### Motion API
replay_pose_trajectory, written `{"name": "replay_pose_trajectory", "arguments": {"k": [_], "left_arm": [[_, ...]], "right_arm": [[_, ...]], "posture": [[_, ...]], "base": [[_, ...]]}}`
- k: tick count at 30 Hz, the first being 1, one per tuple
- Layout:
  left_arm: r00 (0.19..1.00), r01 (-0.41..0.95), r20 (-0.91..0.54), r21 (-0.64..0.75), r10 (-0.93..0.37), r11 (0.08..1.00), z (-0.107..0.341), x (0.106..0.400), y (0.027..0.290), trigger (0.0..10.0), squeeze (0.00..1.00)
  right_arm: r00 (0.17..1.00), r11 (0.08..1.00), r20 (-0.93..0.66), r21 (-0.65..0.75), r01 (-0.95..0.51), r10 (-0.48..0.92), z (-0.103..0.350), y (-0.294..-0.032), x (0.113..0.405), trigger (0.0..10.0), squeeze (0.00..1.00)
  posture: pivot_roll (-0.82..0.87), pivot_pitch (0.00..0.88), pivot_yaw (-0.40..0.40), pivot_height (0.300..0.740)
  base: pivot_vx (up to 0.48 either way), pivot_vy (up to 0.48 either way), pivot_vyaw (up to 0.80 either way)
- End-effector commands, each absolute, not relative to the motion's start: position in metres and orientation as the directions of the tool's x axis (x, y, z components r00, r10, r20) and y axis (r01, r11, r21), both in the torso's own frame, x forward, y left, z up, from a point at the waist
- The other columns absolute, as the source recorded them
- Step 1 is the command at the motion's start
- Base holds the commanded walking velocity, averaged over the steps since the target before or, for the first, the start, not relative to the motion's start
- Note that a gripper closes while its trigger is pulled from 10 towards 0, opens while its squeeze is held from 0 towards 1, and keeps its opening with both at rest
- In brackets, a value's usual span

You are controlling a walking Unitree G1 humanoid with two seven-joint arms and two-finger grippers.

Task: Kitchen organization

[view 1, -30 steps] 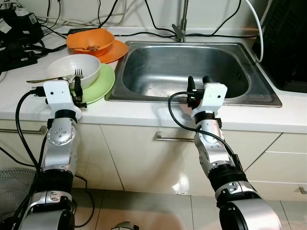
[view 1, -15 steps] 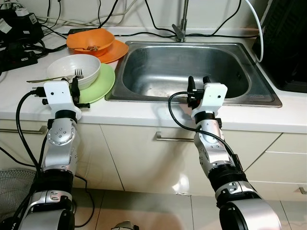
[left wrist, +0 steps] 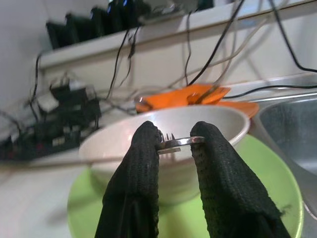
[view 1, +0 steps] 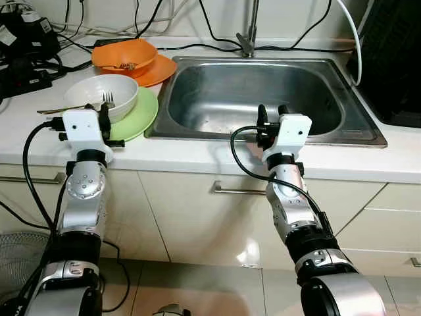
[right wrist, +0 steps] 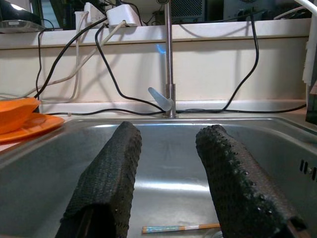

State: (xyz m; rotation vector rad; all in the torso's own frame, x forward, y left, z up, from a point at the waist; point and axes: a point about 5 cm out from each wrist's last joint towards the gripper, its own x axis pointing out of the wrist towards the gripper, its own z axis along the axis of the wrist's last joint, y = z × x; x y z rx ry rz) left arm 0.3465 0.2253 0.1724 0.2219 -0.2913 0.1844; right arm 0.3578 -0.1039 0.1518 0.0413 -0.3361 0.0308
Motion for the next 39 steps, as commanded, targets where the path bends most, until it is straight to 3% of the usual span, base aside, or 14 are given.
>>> {"name": "replay_pose_trajectory", "arguments": {"k": [1, 3, 4, 5, 6, 19, 20, 21, 23, 30, 35, 36, 37, 39], "left_arm": [[0.915, -0.220, 0.385, 0.222, 0.121, 0.950, 0.191, 0.349, 0.218, 0.0, 0.00], [0.910, -0.211, 0.403, 0.237, 0.101, 0.948, 0.195, 0.350, 0.214, 0.0, 0.00], [0.902, -0.204, 0.425, 0.259, 0.079, 0.944, 0.199, 0.349, 0.210, 7.3, 0.00], [0.902, -0.204, 0.425, 0.259, 0.079, 0.944, 0.199, 0.349, 0.210, 7.3, 0.00], [0.897, -0.200, 0.438, 0.270, 0.065, 0.942, 0.201, 0.349, 0.207, 10.0, 0.00], [0.765, -0.190, 0.632, 0.406, -0.125, 0.894, 0.254, 0.342, 0.164, 10.0, 0.00], [0.753, -0.100, 0.614, 0.465, -0.239, 0.880, 0.258, 0.342, 0.145, 10.0, 0.00], [0.749, -0.045, 0.594, 0.487, -0.293, 0.872, 0.258, 0.342, 0.136, 10.0, 0.00], [0.737, 0.071, 0.555, 0.506, -0.387, 0.860, 0.257, 0.340, 0.117, 10.0, 0.00], [0.700, 0.241, 0.543, 0.432, -0.464, 0.869, 0.259, 0.336, 0.088, 10.0, 0.00], [0.699, 0.341, 0.512, 0.375, -0.499, 0.862, 0.258, 0.335, 0.083, 10.0, 0.00], [0.698, 0.364, 0.504, 0.361, -0.508, 0.859, 0.257, 0.335, 0.082, 10.0, 0.00], [0.699, 0.393, 0.493, 0.341, -0.518, 0.854, 0.256, 0.335, 0.082, 10.0, 0.00], [0.697, 0.436, 0.468, 0.325, -0.543, 0.839, 0.254, 0.335, 0.081, 10.0, 0.00]], "right_arm": [[0.946, 0.999, 0.323, 0.025, -0.046, 0.035, 0.151, -0.100, 0.358, 10.0, 0.00], [0.946, 0.998, 0.323, 0.025, -0.049, 0.038, 0.151, -0.099, 0.358, 10.0, 0.00], [0.945, 0.998, 0.324, 0.024, -0.052, 0.041, 0.151, -0.099, 0.358, 10.0, 0.00], [0.945, 0.998, 0.324, 0.024, -0.052, 0.041, 0.151, -0.099, 0.358, 10.0, 0.00], [0.945, 0.998, 0.325, 0.024, -0.052, 0.042, 0.151, -0.099, 0.358, 10.0, 0.00], [0.945, 0.999, 0.325, 0.007, -0.046, 0.041, 0.152, -0.099, 0.358, 10.0, 0.00], [0.944, 0.999, 0.327, -0.009, -0.040, 0.040, 0.152, -0.099, 0.359, 10.0, 0.31], [0.944, 0.999, 0.328, -0.012, -0.041, 0.042, 0.153, -0.099, 0.359, 10.0, 1.00], [0.943, 0.999, 0.331, -0.015, -0.045, 0.048, 0.154, -0.098, 0.359, 10.0, 1.00], [0.921, 0.995, 0.381, -0.086, -0.048, 0.078, 0.164, -0.099, 0.361, 10.0, 1.00], [0.911, 0.987, 0.401, -0.155, -0.039, 0.099, 0.168, -0.100, 0.362, 10.0, 0.97], [0.908, 0.984, 0.405, -0.175, -0.037, 0.106, 0.169, -0.099, 0.362, 10.0, 0.23], [0.905, 0.981, 0.410, -0.192, -0.036, 0.113, 0.170, -0.099, 0.363, 10.0, 0.00], [0.903, 0.979, 0.413, -0.199, -0.037, 0.118, 0.171, -0.098, 0.363, 10.0, 0.00]], "posture": [[0.17, 0.000, 0.053, 0.740], [0.17, 0.000, 0.054, 0.740], [0.17, 0.000, 0.054, 0.740], [0.17, 0.000, 0.054, 0.740], [0.16, 0.000, 0.055, 0.740], [0.17, 0.000, 0.053, 0.740], [0.17, 0.000, 0.053, 0.740], [0.17, 0.000, 0.052, 0.740], [0.17, 0.000, 0.054, 0.740], [0.16, 0.000, 0.059, 0.740], [0.16, 0.000, 0.061, 0.740], [0.16, 0.000, 0.061, 0.740], [0.16, 0.000, 0.062, 0.740], [0.16, 0.000, 0.062, 0.740]], "base": [[0.000, 0.000, 0.00], [0.000, 0.000, 0.00], [0.000, 0.000, 0.00], [0.000, 0.000, 0.00], [0.000, 0.000, 0.00], [0.000, 0.000, 0.00], [0.000, 0.000, 0.00], [0.000, 0.000, 0.00], [0.000, 0.000, 0.00], [0.000, 0.000, 0.00], [0.000, 0.000, 0.00], [0.000, 0.000, 0.00], [0.000, 0.000, 0.00], [0.000, 0.000, 0.00]]}}
